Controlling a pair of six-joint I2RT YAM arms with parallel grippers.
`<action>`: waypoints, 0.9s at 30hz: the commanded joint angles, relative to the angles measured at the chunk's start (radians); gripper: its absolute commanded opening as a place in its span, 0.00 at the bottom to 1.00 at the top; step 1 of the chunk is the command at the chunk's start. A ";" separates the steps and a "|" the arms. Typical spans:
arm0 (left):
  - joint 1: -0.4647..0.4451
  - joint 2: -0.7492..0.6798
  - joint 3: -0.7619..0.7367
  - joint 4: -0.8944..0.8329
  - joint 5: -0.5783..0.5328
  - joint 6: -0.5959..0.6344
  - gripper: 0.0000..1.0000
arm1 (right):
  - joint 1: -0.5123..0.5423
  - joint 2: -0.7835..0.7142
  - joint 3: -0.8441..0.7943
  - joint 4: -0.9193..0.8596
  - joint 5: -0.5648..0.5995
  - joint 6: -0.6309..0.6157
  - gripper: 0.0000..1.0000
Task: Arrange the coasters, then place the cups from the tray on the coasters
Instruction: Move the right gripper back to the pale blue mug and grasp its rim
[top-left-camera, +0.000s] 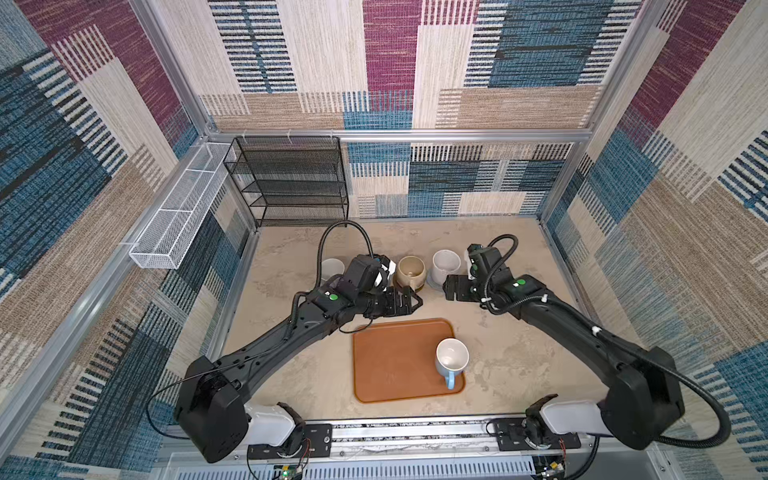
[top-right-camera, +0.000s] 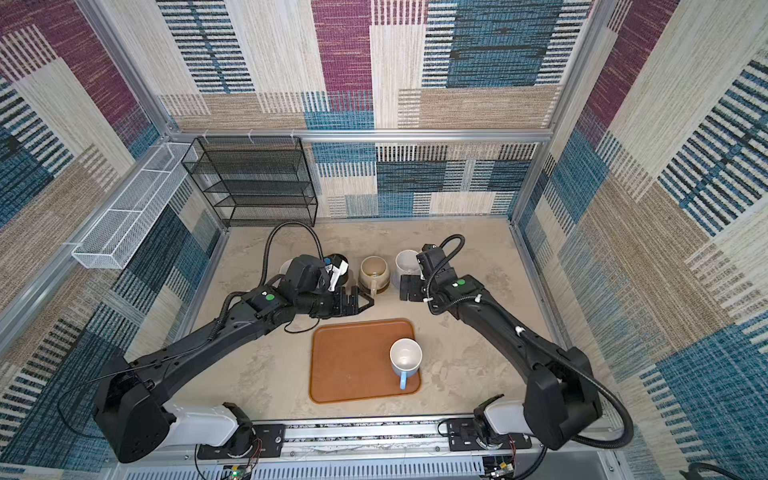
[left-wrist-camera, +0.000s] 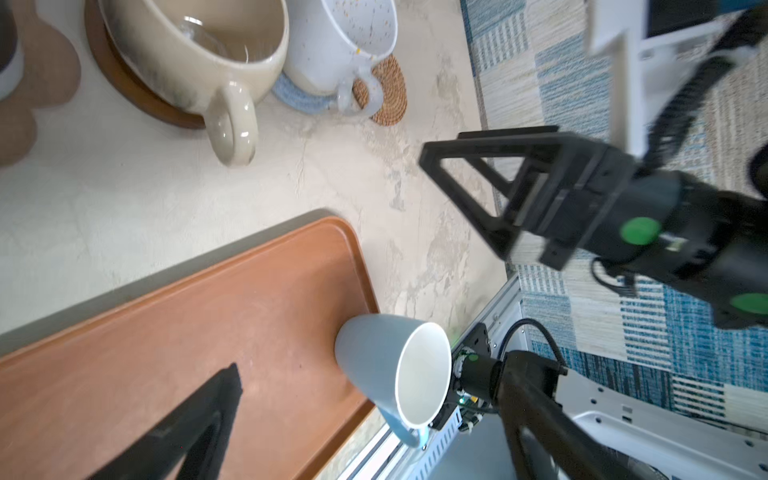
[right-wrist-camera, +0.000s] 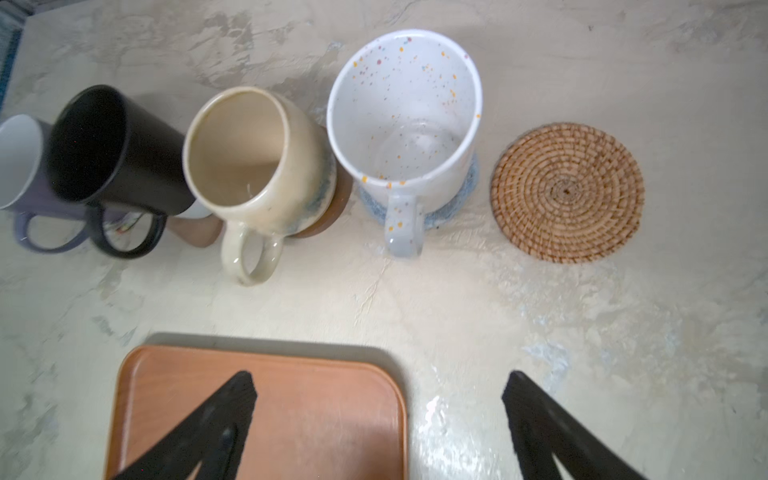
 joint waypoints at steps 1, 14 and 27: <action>0.000 -0.022 -0.033 -0.022 0.079 0.022 1.00 | 0.003 -0.076 -0.027 -0.112 -0.116 -0.019 0.95; -0.009 -0.099 -0.207 0.134 0.223 -0.097 1.00 | 0.262 -0.294 -0.089 -0.405 -0.078 0.137 0.94; -0.017 -0.165 -0.379 0.316 0.234 -0.244 1.00 | 0.529 -0.327 -0.206 -0.318 0.000 0.378 0.85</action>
